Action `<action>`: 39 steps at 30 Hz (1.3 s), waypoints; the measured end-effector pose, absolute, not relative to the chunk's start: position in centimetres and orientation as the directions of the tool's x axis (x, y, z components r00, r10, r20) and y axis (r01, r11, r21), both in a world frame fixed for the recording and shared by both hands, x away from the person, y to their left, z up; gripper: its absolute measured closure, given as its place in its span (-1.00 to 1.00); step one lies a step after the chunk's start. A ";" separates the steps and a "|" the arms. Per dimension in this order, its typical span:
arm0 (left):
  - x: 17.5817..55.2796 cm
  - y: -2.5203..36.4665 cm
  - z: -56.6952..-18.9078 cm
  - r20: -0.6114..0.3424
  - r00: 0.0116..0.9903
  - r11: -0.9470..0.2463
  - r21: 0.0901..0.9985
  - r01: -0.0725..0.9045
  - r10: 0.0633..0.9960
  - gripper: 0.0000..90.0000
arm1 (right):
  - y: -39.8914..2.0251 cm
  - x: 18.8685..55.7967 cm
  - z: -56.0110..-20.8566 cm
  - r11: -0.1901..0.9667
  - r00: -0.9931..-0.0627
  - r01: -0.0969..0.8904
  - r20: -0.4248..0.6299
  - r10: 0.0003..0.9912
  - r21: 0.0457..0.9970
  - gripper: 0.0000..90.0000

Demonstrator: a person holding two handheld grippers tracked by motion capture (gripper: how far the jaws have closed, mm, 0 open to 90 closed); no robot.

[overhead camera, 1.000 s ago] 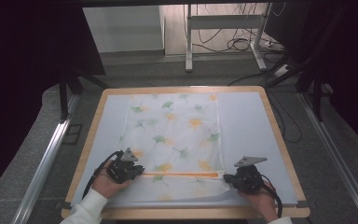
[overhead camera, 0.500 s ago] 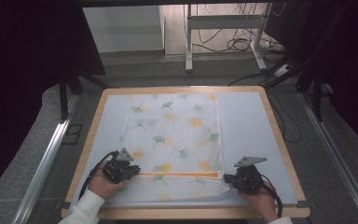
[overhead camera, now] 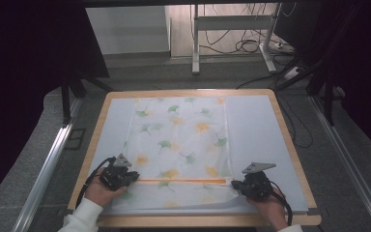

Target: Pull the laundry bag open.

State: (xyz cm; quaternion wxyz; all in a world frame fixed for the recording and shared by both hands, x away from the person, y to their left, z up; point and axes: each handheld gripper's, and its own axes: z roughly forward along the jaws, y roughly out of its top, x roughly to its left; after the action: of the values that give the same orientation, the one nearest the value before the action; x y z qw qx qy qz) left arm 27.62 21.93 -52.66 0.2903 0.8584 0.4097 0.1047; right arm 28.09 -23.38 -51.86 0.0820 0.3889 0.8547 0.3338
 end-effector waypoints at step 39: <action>27.2 24.0 -52.9 -0.060 0.604 -0.465 0.580 0.669 0.795 0.88 | -21.8 28.5 -51.5 0.486 -0.695 0.589 0.099 0.712 0.645 0.99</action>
State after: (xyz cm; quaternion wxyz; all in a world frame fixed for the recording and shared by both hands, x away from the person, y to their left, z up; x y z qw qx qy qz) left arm 27.24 24.01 -52.89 0.2857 0.8488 0.4311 0.1100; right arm 28.50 -21.83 -51.48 0.0914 0.3797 0.8570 0.3361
